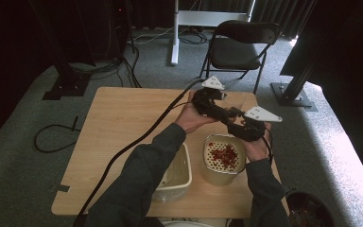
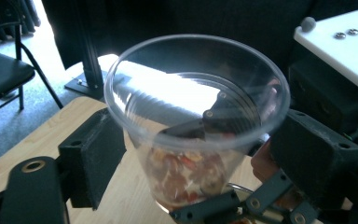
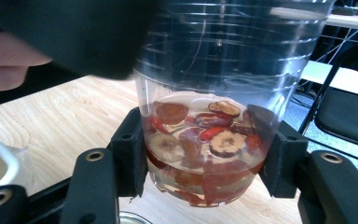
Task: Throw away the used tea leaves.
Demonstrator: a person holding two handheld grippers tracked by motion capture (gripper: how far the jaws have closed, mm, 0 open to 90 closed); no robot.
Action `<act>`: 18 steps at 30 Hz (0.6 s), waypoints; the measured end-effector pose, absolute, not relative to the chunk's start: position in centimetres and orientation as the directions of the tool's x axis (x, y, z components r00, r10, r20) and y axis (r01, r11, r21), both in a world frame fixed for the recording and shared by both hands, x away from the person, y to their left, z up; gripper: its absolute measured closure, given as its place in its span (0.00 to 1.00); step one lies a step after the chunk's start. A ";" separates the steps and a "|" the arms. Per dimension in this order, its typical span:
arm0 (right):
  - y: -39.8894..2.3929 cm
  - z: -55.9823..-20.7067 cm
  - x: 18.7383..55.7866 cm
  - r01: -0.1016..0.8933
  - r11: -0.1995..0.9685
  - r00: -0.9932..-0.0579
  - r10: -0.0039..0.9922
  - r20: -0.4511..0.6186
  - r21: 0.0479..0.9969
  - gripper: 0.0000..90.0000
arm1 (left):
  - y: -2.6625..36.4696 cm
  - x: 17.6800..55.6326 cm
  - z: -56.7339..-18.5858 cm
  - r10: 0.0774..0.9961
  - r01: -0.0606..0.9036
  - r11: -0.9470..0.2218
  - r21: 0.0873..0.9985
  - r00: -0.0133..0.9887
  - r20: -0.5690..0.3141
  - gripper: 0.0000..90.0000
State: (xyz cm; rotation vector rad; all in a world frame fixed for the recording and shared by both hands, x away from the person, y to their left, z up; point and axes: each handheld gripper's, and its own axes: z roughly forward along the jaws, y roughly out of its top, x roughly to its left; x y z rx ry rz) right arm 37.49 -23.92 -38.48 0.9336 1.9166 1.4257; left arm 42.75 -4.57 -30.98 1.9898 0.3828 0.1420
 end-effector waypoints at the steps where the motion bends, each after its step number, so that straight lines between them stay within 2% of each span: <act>1: -24.1 -38.5 37.5 0.199 0.184 -0.589 0.808 -0.033 0.963 0.48 | -4.5 42.8 -31.0 0.327 0.203 -0.393 0.897 0.942 -0.070 0.21; 10: -25.6 -38.9 37.2 0.210 0.188 -0.551 0.833 -0.043 0.960 0.48 | -1.8 42.4 -30.7 0.336 0.190 -0.390 0.901 0.940 -0.053 0.21; 17: -26.9 -39.6 36.5 0.223 0.212 -0.523 0.850 -0.066 0.952 0.48 | 2.3 42.4 -31.1 0.407 0.187 -0.397 0.899 0.914 -0.011 0.23; 18: -27.1 -39.7 36.4 0.226 0.214 -0.520 0.851 -0.068 0.950 0.48 | 4.4 42.6 -31.4 0.445 0.209 -0.380 0.901 0.895 -0.020 0.23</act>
